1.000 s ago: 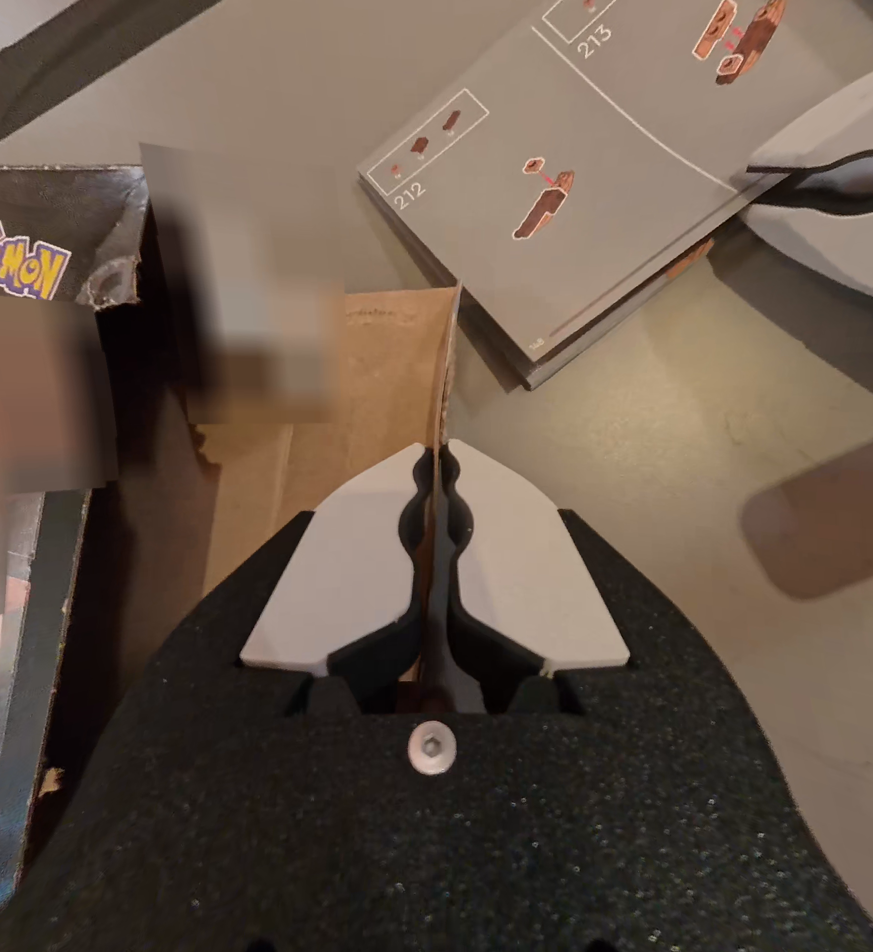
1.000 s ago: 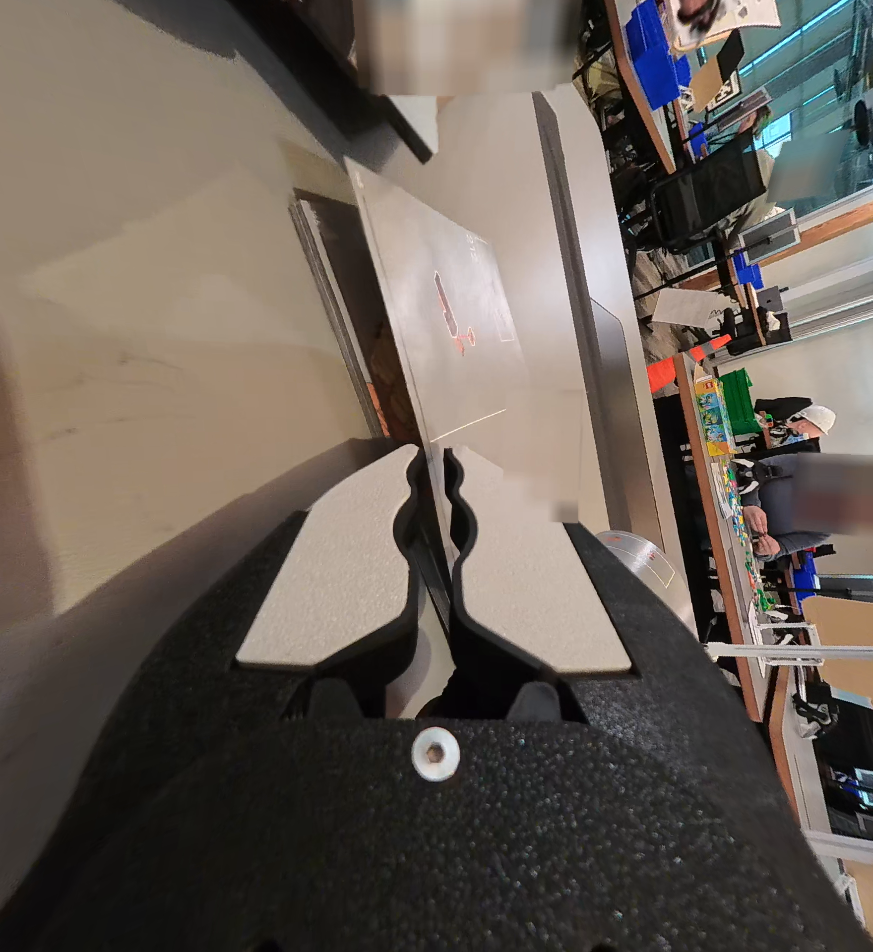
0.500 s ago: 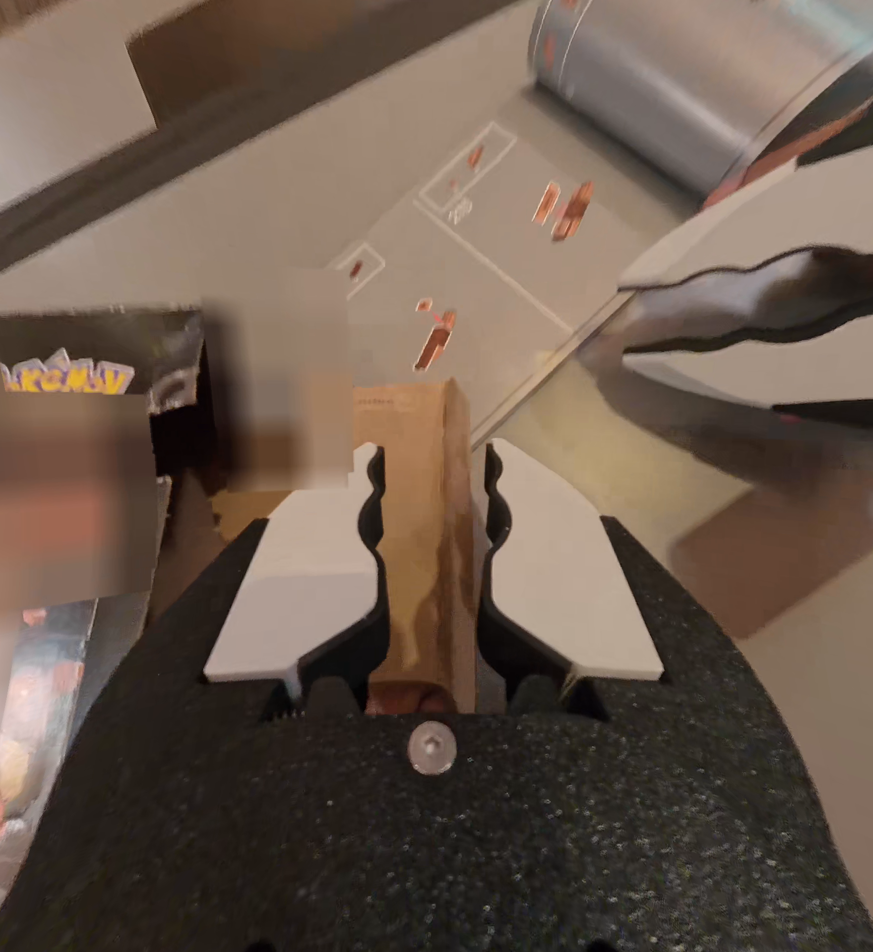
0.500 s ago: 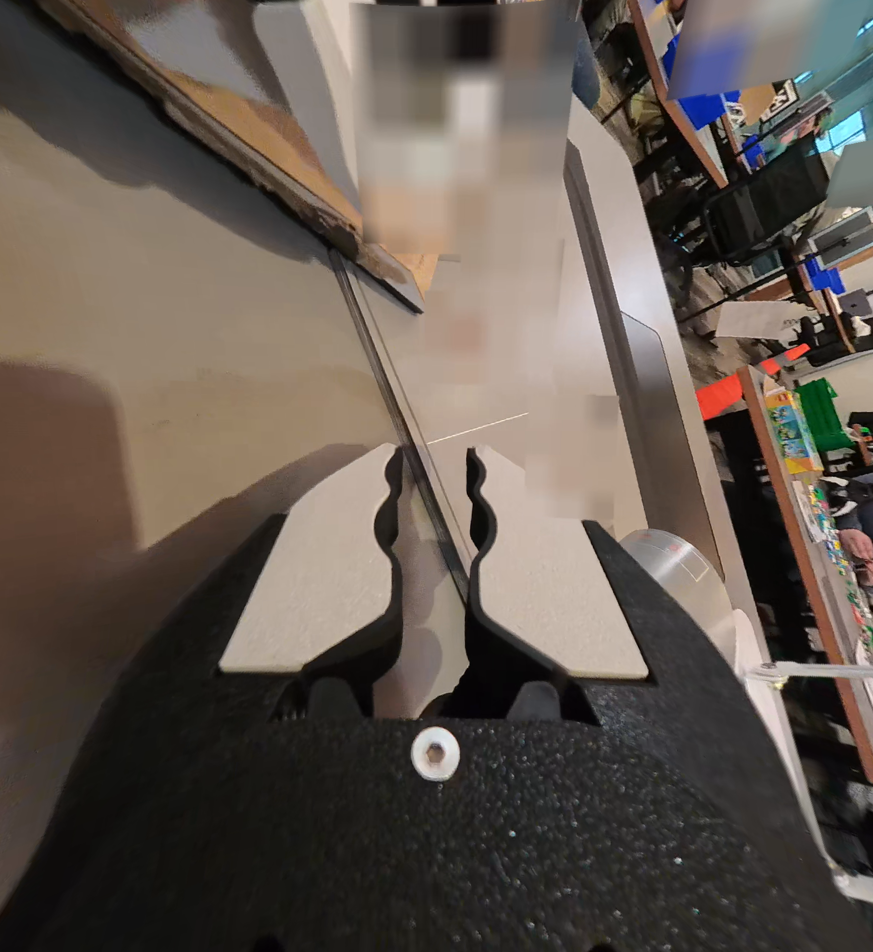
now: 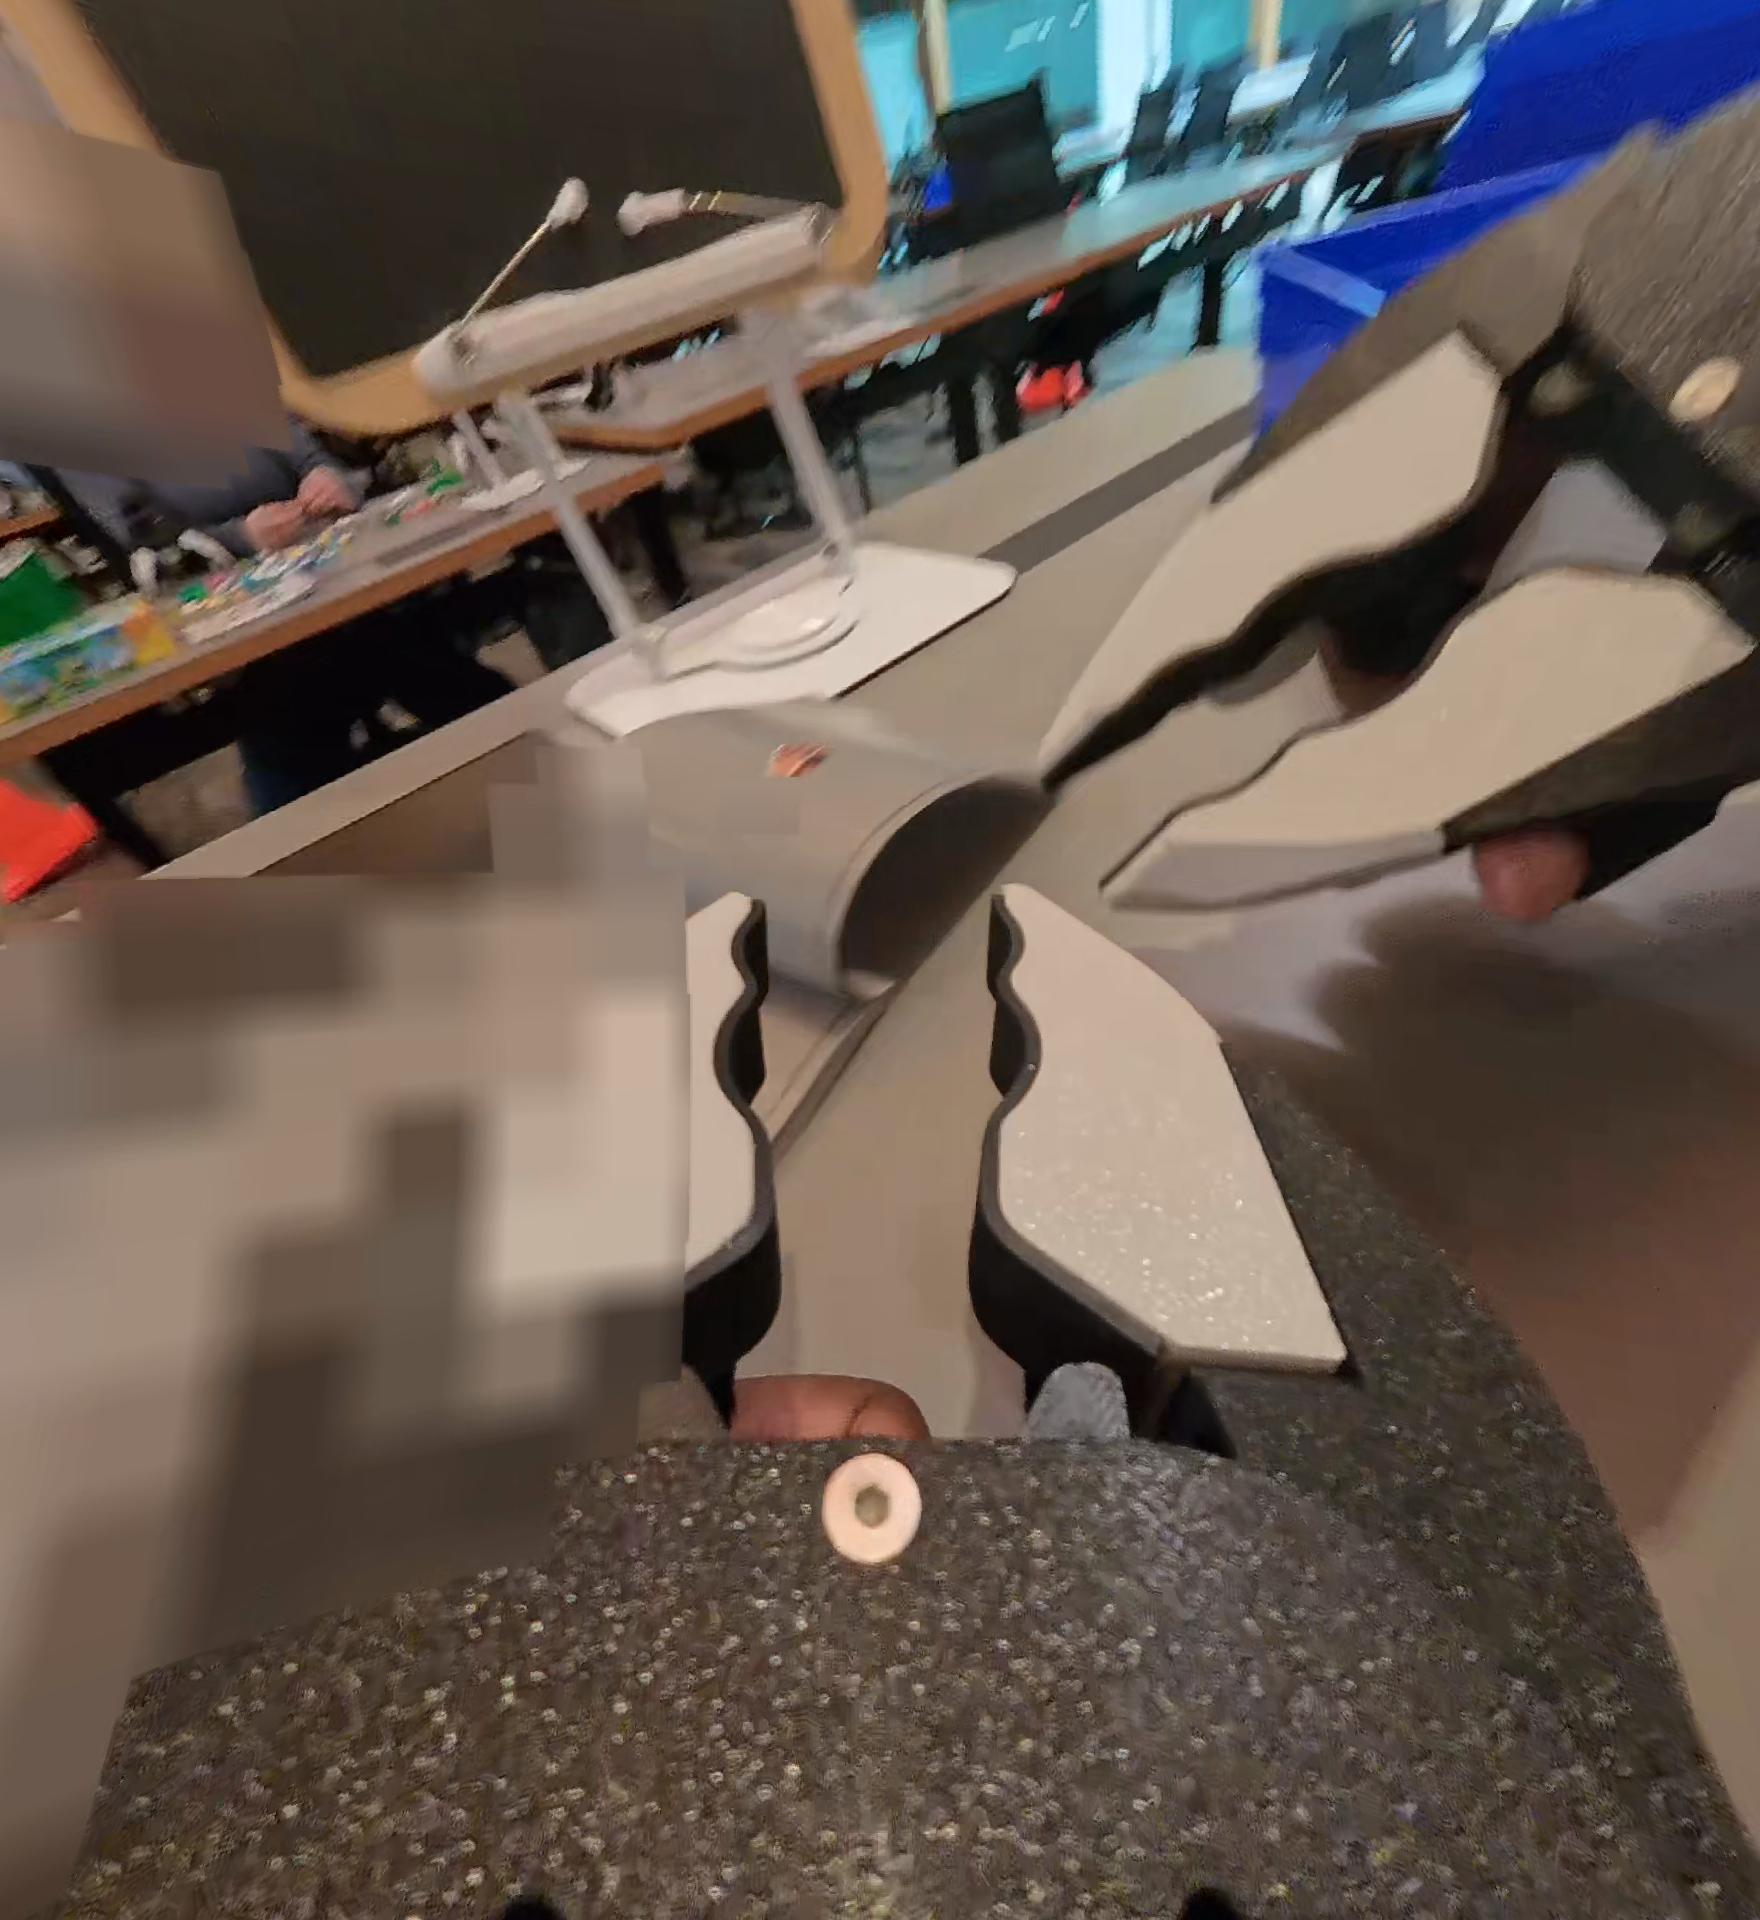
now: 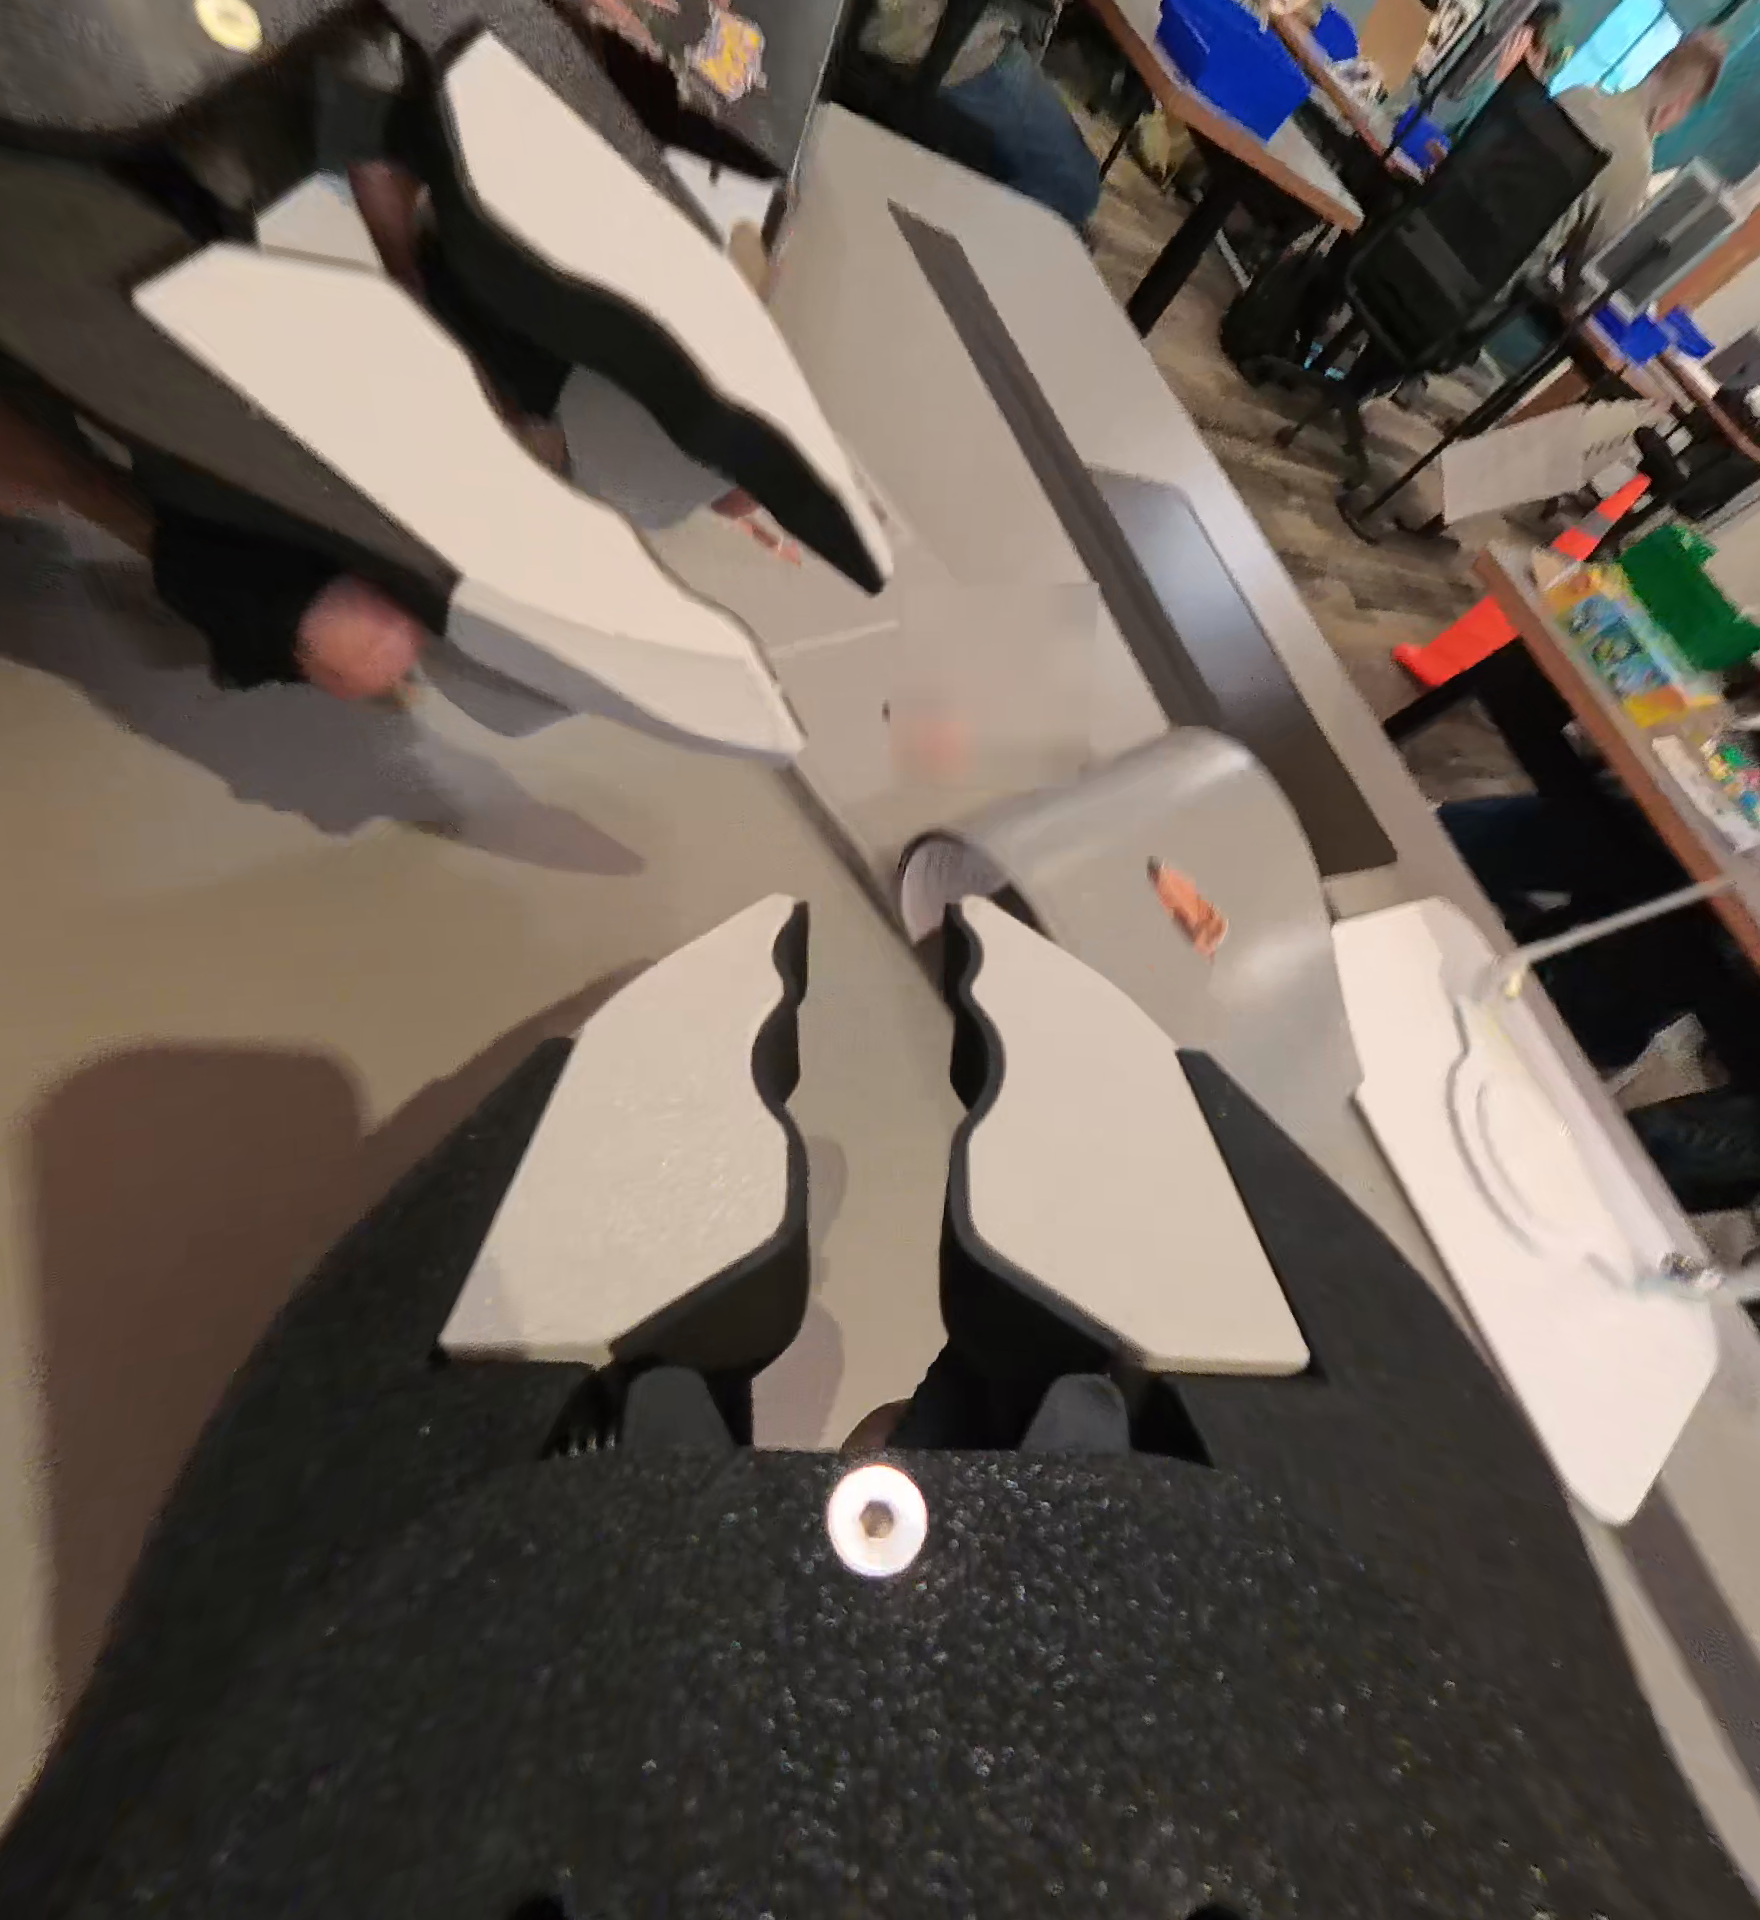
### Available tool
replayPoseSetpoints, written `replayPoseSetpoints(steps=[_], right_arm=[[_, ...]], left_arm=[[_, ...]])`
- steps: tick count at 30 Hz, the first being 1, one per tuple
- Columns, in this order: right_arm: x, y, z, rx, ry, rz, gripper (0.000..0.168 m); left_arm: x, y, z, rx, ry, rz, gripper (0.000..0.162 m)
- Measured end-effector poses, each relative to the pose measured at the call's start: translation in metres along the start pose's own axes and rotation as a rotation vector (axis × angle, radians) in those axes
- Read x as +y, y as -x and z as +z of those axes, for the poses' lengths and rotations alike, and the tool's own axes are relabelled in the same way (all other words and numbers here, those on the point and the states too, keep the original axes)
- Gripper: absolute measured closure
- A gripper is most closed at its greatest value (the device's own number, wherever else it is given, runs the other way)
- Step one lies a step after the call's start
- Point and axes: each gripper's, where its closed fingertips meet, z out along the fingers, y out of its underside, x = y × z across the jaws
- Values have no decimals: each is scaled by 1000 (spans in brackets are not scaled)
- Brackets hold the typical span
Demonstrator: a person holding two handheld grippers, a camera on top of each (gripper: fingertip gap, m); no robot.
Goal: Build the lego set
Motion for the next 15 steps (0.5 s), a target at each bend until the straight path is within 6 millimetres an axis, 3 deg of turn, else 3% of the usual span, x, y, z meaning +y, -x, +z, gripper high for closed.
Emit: replayPoseSetpoints(steps=[5,8,12,15], right_arm=[[41,12,-43,-3,47,57,144],[50,5,-76,29,62,109,144],[43,-19,-155,64,57,238,143],[53,-61,-225,138,176,212,147]], left_arm=[[-19,-42,14,124,-121,-128,122],[-19,-55,19,148,-104,-106,123],[-16,-61,21,164,-77,-82,123],[-16,-61,20,174,-78,-103,124]])
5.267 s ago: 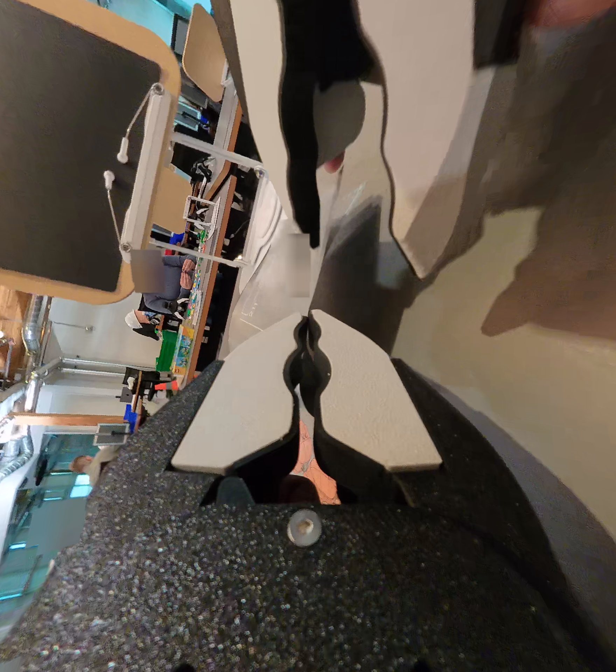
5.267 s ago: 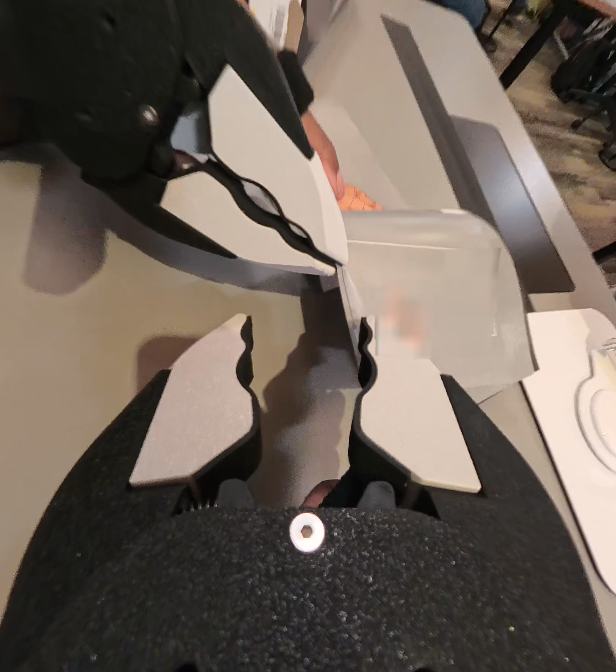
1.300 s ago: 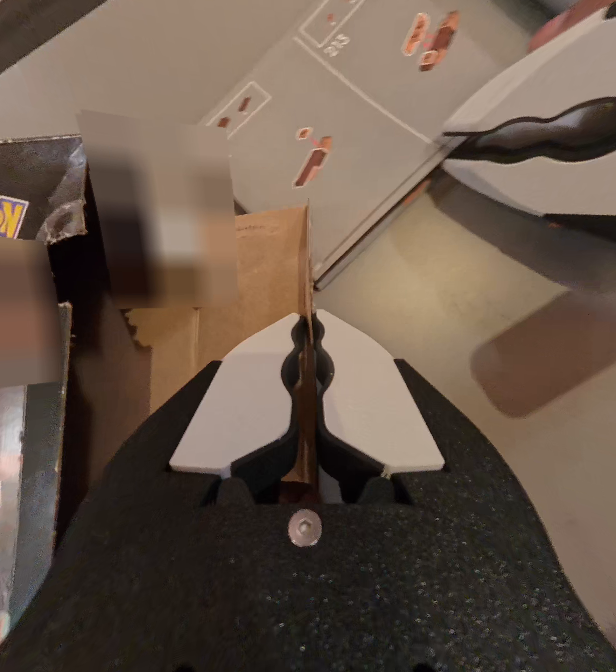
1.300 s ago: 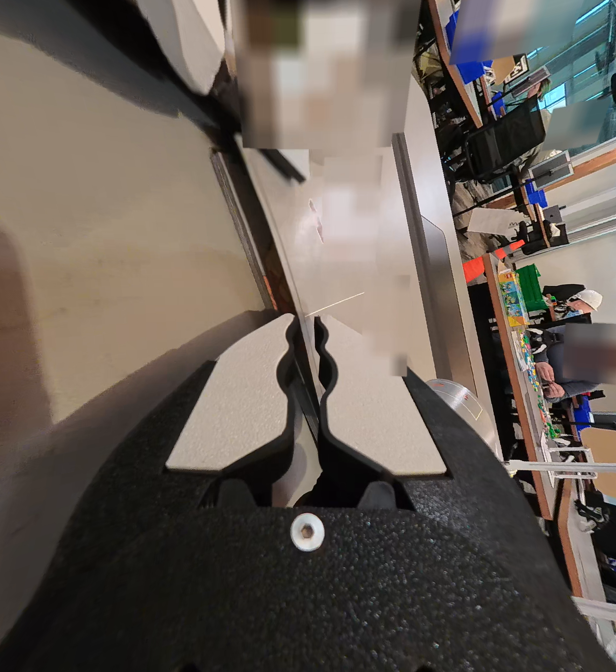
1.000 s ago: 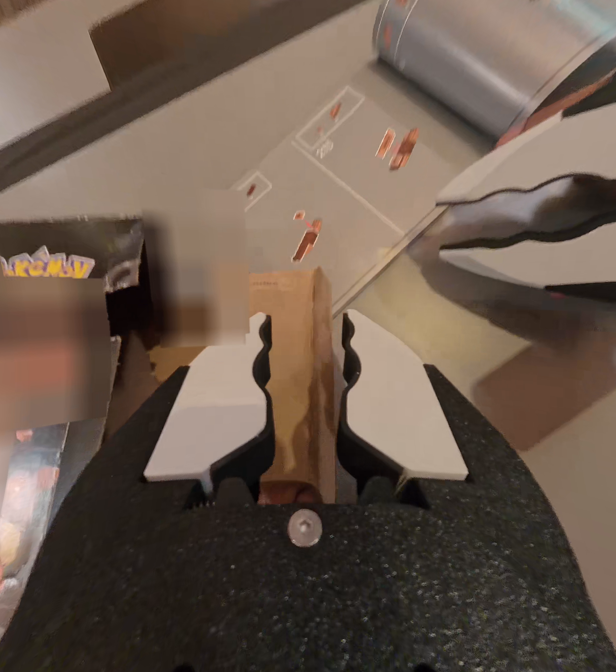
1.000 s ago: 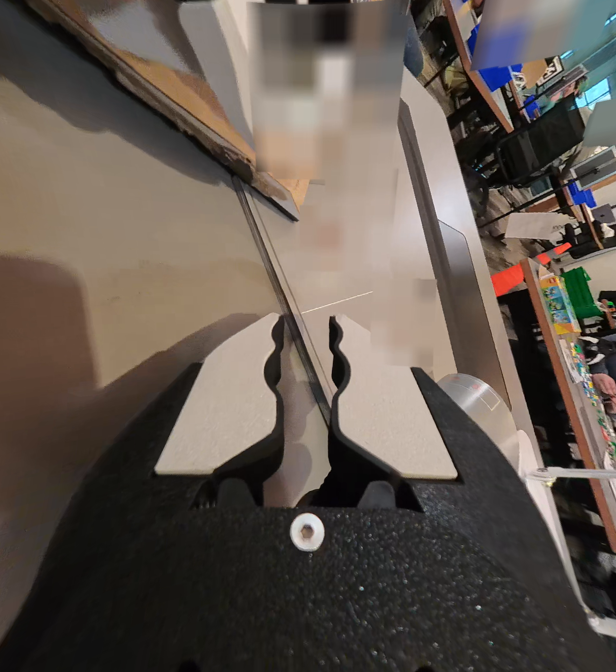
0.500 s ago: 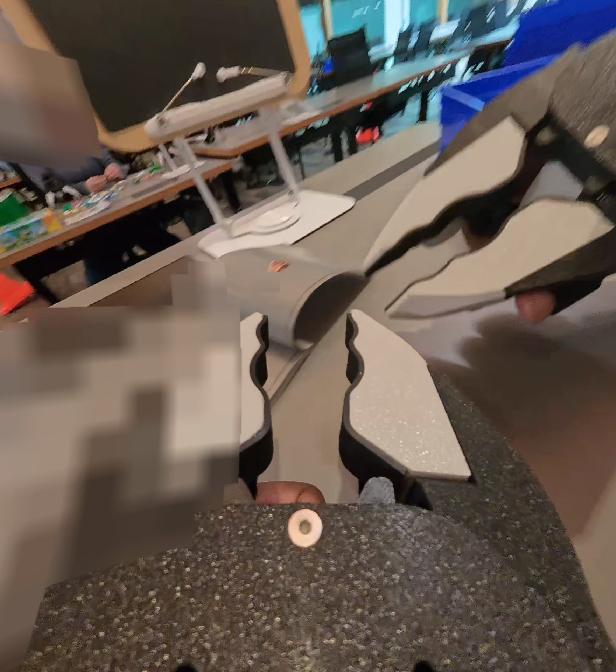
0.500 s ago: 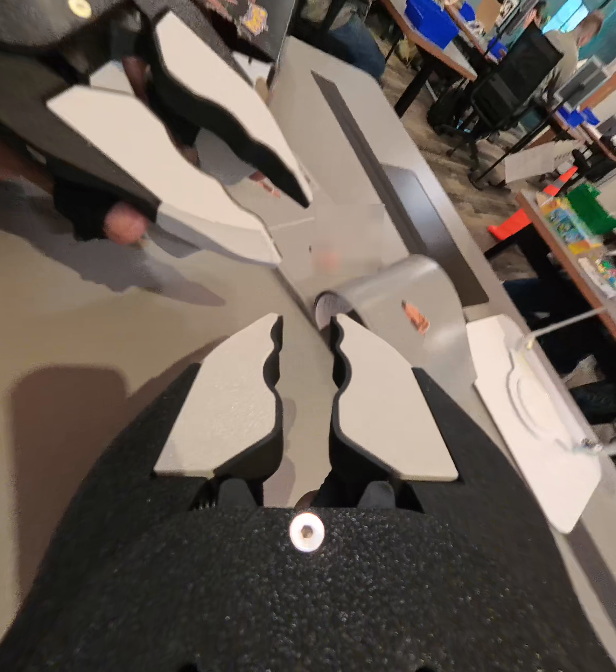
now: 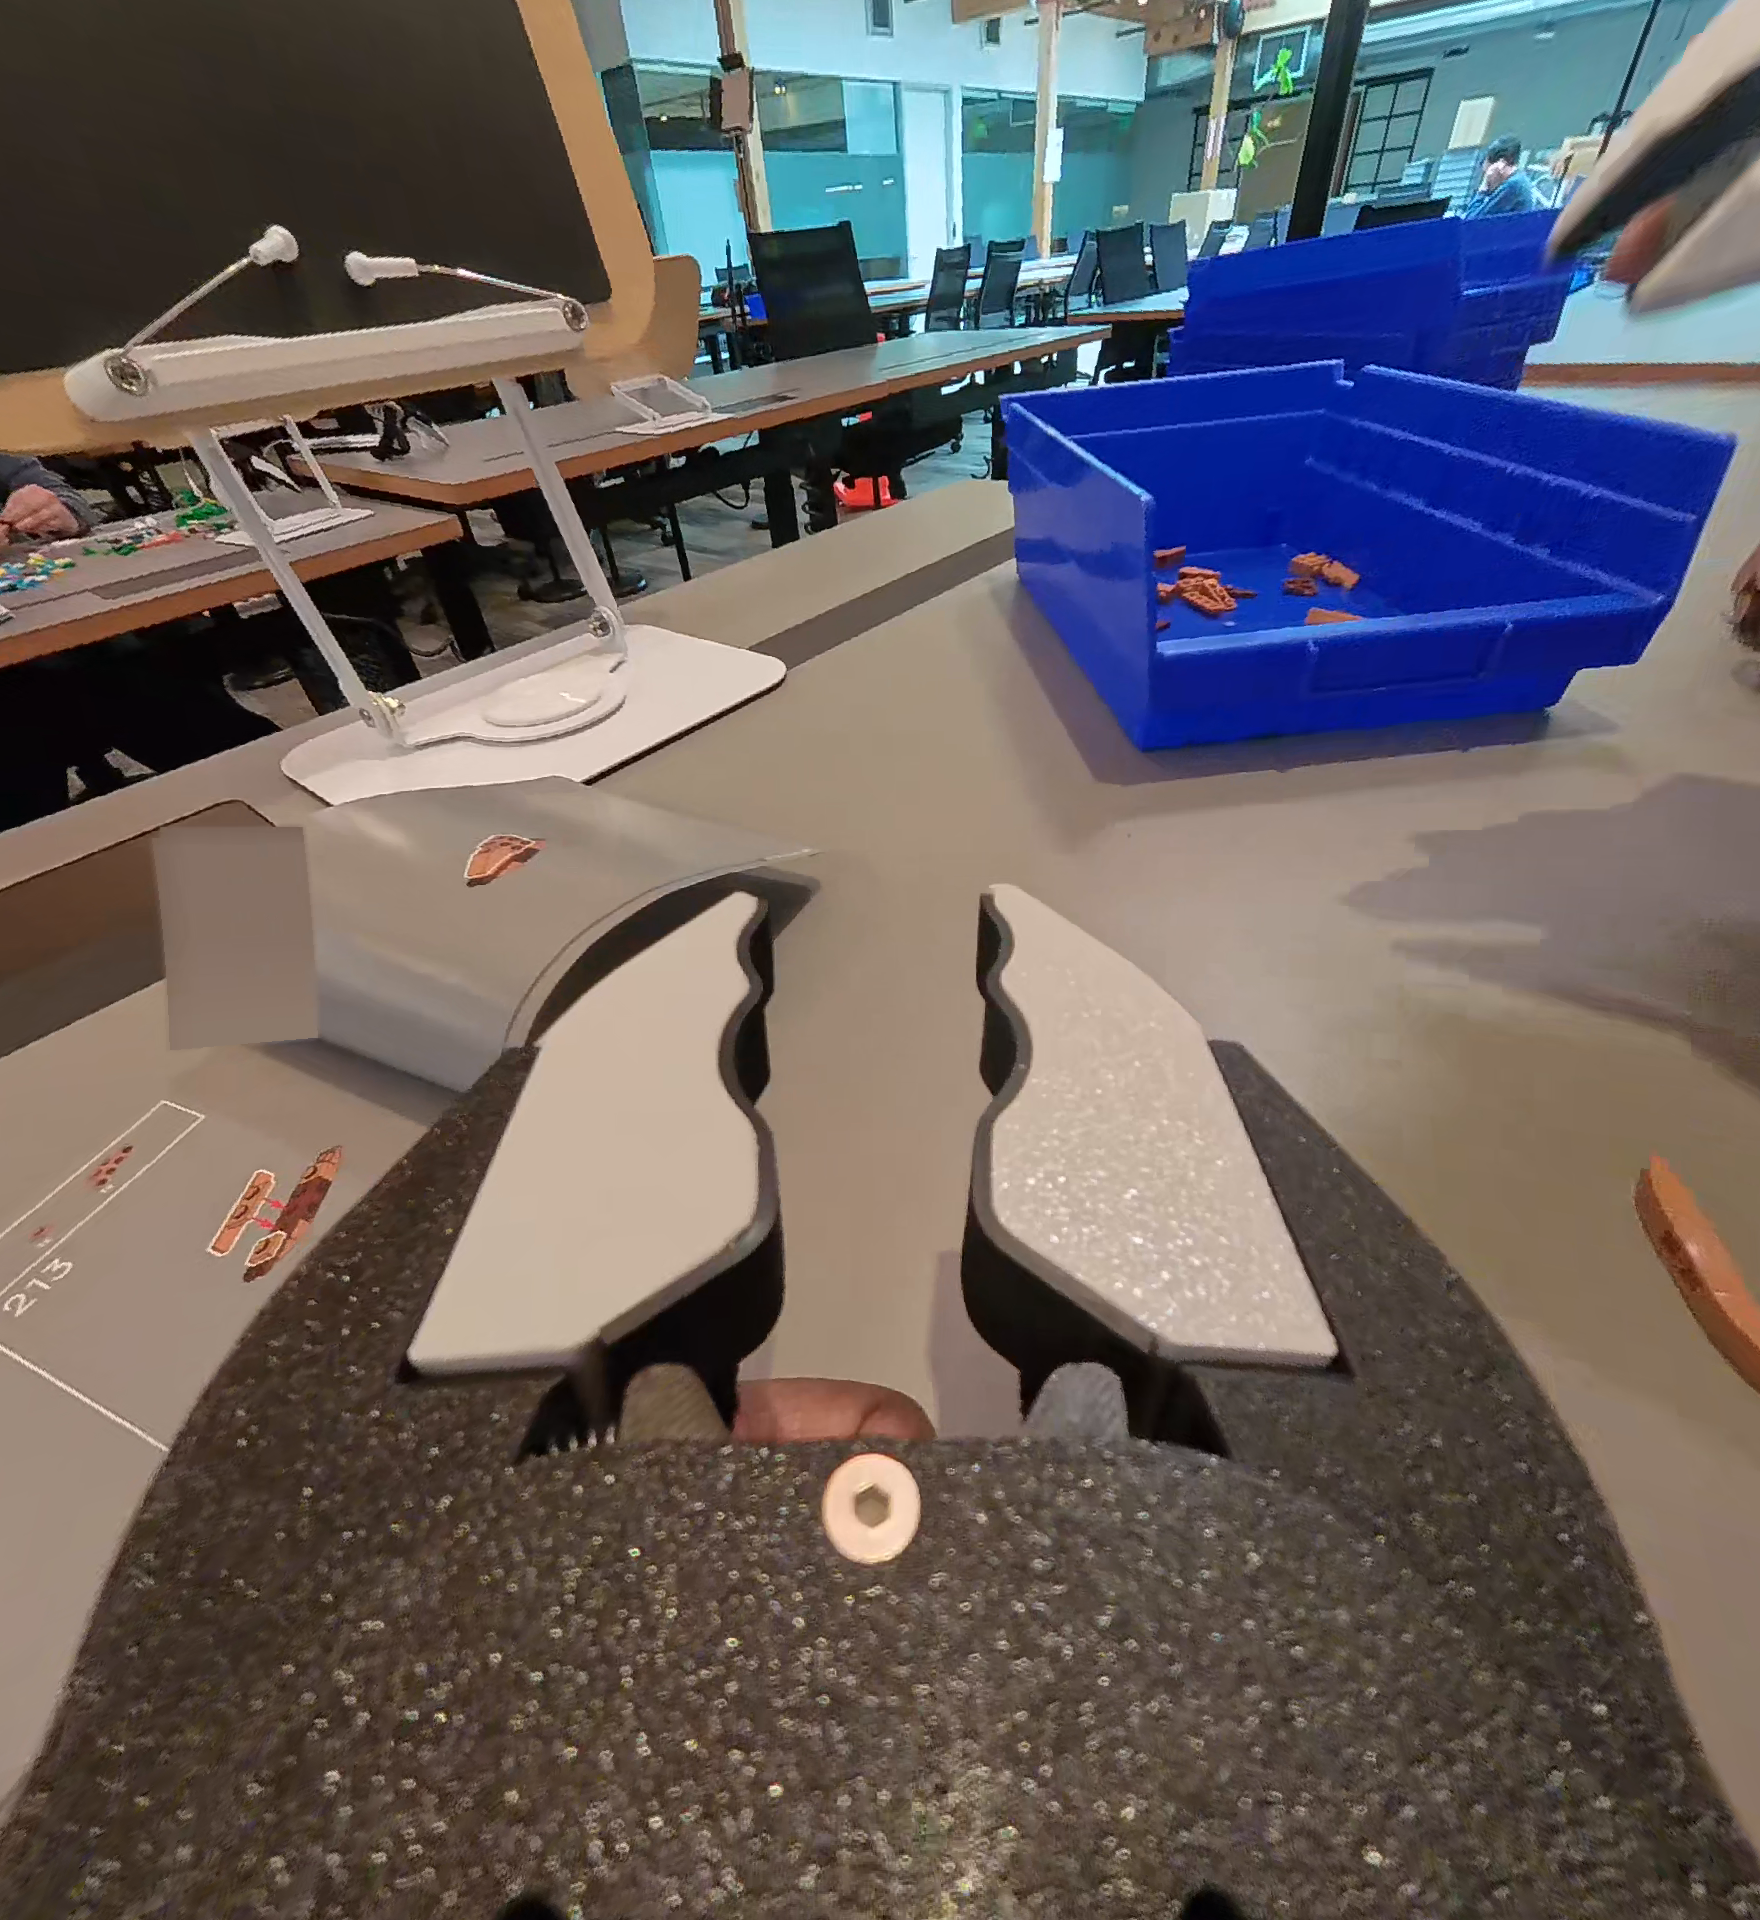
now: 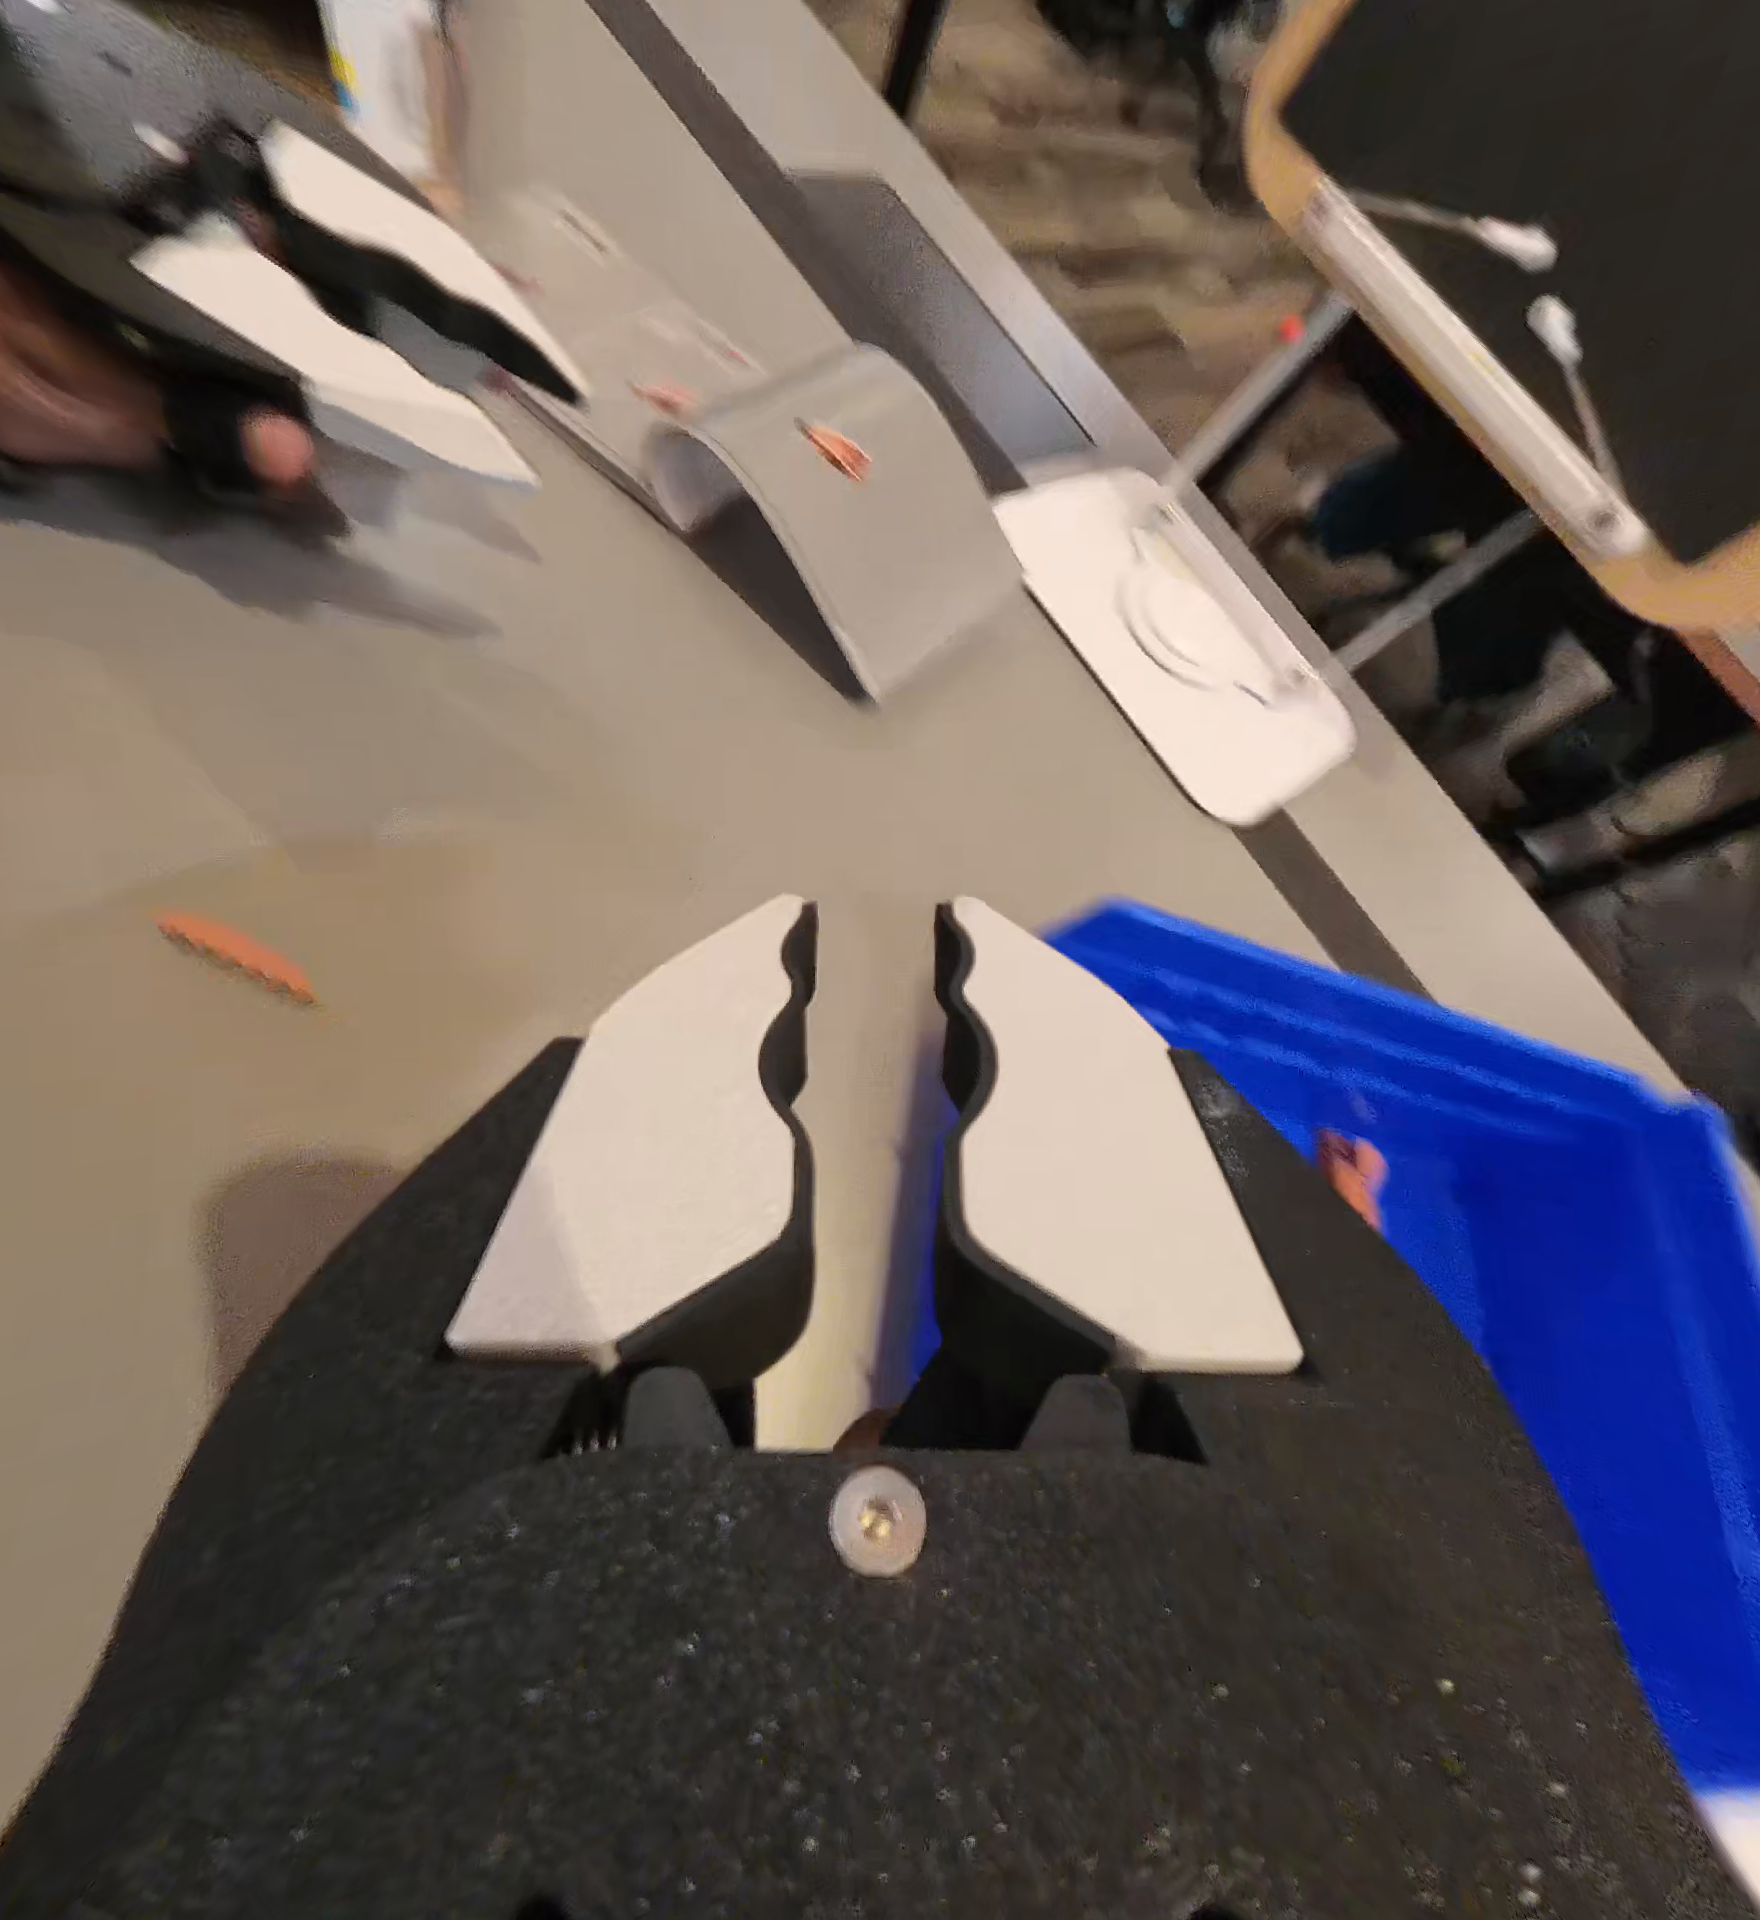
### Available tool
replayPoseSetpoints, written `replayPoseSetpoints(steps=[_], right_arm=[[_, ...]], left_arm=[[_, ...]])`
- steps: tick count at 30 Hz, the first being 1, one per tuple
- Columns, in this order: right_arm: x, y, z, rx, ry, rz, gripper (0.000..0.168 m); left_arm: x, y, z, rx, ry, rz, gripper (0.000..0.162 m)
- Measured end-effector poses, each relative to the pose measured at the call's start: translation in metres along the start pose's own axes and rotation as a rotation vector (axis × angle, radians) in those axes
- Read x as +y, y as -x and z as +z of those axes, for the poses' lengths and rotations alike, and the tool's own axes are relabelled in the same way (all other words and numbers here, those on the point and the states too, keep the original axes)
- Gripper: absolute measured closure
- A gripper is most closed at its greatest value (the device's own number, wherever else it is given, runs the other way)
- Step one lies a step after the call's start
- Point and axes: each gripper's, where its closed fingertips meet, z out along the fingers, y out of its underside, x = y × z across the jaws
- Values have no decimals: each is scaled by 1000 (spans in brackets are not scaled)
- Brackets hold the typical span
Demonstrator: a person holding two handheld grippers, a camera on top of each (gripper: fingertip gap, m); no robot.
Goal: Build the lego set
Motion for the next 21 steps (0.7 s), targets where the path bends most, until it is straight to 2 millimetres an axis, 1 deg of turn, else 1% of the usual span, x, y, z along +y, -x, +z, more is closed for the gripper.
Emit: replayPoseSetpoints(steps=[1,2,3,4,5,7,9,11,13,14,16,21], right_arm=[[6,-19,-14,6,56,4,147],[12,-36,-23,-6,105,16,148],[21,-52,-24,-28,158,37,149],[31,-69,-20,-49,215,54,148],[45,-83,-10,-76,274,63,148],[74,-100,17,-160,387,114,149],[106,-106,47,-239,497,192,149],[131,-104,71,-295,575,258,151],[150,-104,87,-303,637,259,151],[156,-106,92,-297,651,253,151],[159,-109,98,-292,644,259,152],[153,-111,107,-310,613,262,152]], left_arm=[[0,0,0,1,2,-10,125],[0,1,0,3,4,-19,125],[1,2,0,2,6,-29,125],[1,2,0,2,6,-38,126],[1,3,-1,4,7,-47,126],[1,3,-2,7,4,-60,126],[1,2,-3,6,7,-69,127],[2,2,-5,4,11,-66,127],[2,2,-7,-2,15,-58,127],[2,2,-7,-5,15,-58,127],[3,3,-7,-6,18,-65,127],[4,3,-7,-5,29,-78,128]])
